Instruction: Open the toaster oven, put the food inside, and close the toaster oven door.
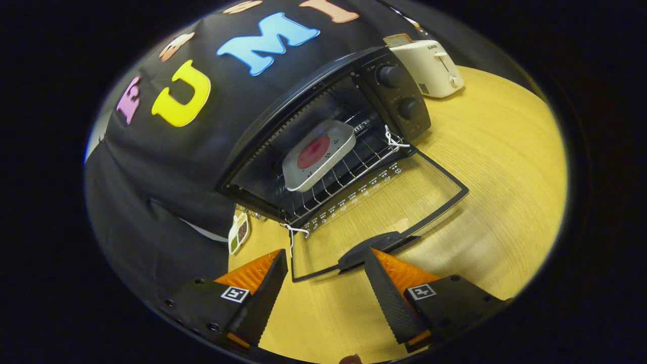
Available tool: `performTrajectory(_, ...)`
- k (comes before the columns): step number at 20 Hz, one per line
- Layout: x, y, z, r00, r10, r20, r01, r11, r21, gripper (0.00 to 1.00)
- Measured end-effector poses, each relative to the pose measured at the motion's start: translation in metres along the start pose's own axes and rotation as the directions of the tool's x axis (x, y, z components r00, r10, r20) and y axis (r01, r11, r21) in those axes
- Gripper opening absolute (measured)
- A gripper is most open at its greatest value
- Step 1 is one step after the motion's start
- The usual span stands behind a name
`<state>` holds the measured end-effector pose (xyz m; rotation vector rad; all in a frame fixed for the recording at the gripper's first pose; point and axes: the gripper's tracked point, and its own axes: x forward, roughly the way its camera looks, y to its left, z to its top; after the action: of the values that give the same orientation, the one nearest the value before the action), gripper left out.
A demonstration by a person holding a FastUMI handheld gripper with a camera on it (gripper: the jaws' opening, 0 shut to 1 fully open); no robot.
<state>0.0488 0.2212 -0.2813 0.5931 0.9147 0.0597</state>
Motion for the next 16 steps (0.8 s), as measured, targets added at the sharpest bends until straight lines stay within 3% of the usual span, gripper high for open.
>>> performTrajectory(6, -0.002, -0.038, -0.025, 0.994, -0.111, -0.018, 0.1, 0.947, -0.304, 0.98)
performTrajectory(11, 0.006, -0.059, -0.036, 0.982, -0.184, -0.041, 0.153, 0.904, -0.4, 0.98)
performTrajectory(16, 0.024, -0.063, -0.037, 0.974, -0.222, -0.039, 0.185, 0.887, -0.422, 0.98)
